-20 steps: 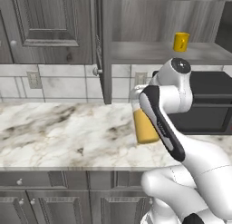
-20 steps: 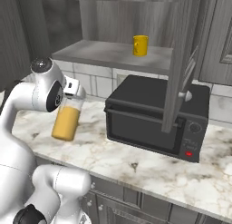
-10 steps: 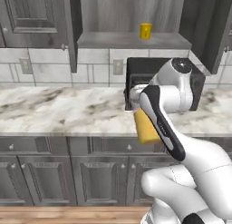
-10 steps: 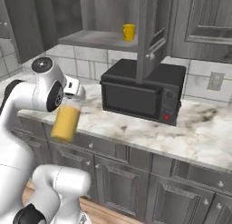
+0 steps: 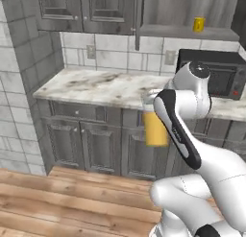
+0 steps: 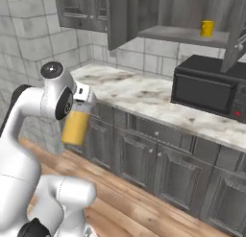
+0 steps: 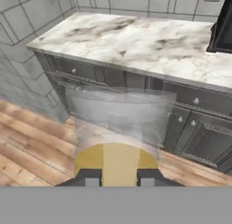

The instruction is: There is a tray on the dining counter. Grab the cup, mug, and pitcher and place them on the tray. The pitcher may be placed next to the tray if it cannot fit the tray.

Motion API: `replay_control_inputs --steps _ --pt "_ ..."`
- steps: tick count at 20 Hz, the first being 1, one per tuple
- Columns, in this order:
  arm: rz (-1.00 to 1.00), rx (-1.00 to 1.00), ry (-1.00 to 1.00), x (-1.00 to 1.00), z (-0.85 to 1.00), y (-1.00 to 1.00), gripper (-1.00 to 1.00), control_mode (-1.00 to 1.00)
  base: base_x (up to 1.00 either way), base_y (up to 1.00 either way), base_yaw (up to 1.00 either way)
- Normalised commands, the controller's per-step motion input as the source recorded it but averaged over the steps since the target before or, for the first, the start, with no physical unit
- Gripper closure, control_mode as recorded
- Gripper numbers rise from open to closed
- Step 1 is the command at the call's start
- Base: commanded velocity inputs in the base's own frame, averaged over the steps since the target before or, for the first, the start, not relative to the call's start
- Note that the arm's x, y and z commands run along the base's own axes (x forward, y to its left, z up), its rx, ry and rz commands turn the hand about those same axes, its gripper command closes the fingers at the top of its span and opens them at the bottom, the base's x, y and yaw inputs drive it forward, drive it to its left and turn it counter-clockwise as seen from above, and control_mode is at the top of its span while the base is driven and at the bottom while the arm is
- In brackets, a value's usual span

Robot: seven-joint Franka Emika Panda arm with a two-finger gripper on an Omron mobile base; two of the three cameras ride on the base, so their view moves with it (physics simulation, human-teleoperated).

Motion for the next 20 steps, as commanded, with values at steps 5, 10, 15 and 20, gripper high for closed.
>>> replay_control_inputs --steps 5,10,15,20 --pt "0.00 0.00 0.00 0.00 0.00 0.00 1.00 1.00 -0.78 1.00 0.52" --pt "0.00 0.00 0.00 0.00 0.00 0.00 1.00 1.00 0.12 0.82 0.62" --pt "0.00 0.00 0.00 0.00 0.00 0.00 1.00 1.00 0.67 0.23 0.68" --pt "0.00 0.00 0.00 0.00 0.00 0.00 1.00 1.00 0.99 -0.35 0.52"
